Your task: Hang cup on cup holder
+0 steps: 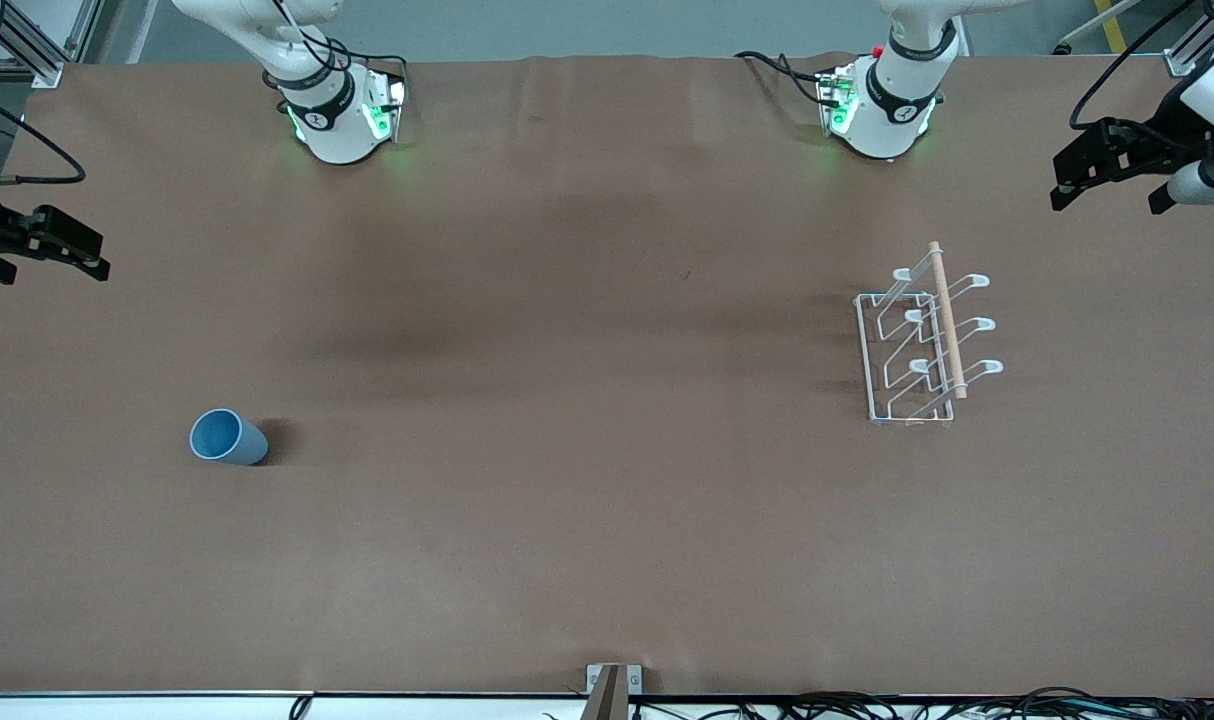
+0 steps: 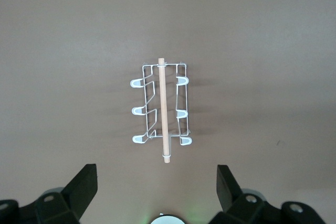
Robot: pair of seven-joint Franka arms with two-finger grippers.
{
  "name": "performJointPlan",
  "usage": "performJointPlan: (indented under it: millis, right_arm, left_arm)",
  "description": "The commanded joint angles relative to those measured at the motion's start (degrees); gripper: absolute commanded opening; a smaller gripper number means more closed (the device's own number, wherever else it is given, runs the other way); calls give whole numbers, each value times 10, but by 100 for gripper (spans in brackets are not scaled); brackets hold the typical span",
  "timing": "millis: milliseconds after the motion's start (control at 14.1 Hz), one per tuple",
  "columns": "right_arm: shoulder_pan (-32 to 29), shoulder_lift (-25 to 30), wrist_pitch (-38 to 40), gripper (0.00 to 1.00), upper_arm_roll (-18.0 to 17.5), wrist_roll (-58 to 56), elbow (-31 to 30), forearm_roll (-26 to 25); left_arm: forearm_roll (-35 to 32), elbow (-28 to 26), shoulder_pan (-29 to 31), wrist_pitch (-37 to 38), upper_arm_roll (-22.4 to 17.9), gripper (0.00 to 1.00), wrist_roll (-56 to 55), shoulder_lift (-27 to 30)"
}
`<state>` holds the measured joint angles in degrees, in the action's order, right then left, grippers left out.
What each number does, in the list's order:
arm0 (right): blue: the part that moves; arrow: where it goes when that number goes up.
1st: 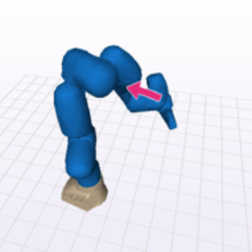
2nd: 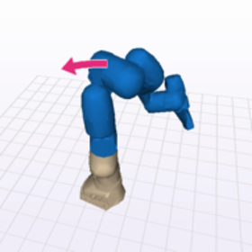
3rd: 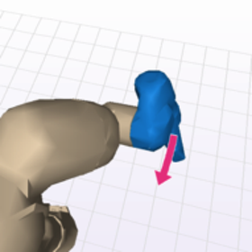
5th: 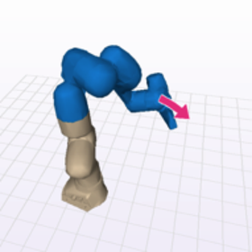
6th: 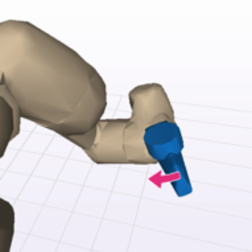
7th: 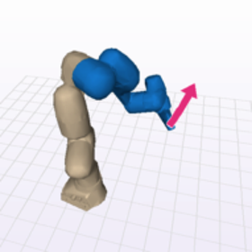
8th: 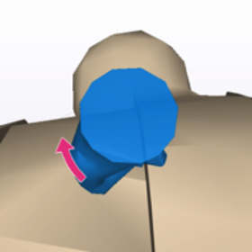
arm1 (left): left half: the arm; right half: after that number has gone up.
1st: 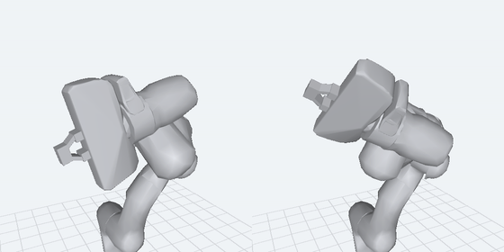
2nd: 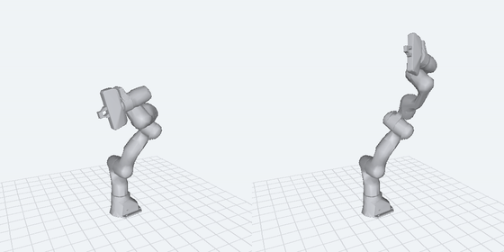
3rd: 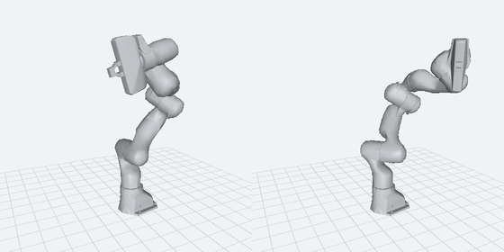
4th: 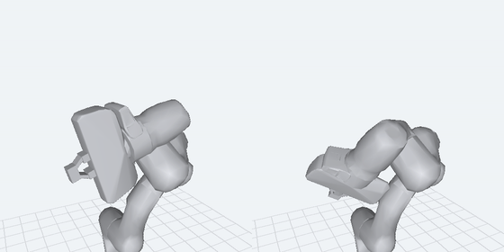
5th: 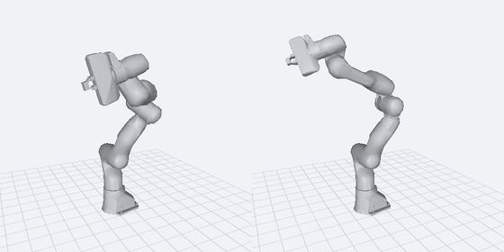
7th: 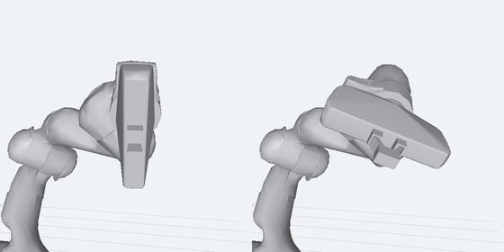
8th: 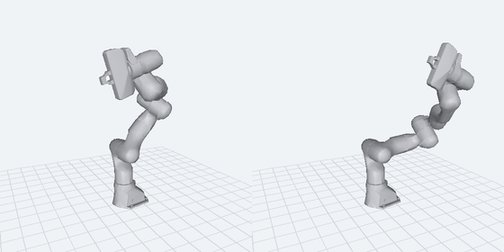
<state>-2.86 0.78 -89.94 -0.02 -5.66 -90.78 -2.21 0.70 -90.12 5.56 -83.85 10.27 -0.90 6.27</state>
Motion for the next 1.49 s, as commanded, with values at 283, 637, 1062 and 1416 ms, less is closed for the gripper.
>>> performJointPlan:
  millis: [283, 637, 1062, 1416]
  right_arm:
    - [-7, 2, -4, 100, -4, 7, -5, 10]
    - [-9, -4, -9, 100, -4, 2, -5, 10]
    - [-43, -73, -109, 100, -3, -4, -37, 8]
    - [-82, -171, -181, 100, -3, -41, -44, 0]
  left_arm:
    - [-4, 7, 4, 11, -3, 100, 13, 2]
    - [-6, 11, 4, 10, -16, 100, 18, -1]
    - [-6, 20, 2, 10, -16, 100, 18, -6]
    - [-5, 20, 3, 10, -16, 100, 19, -6]
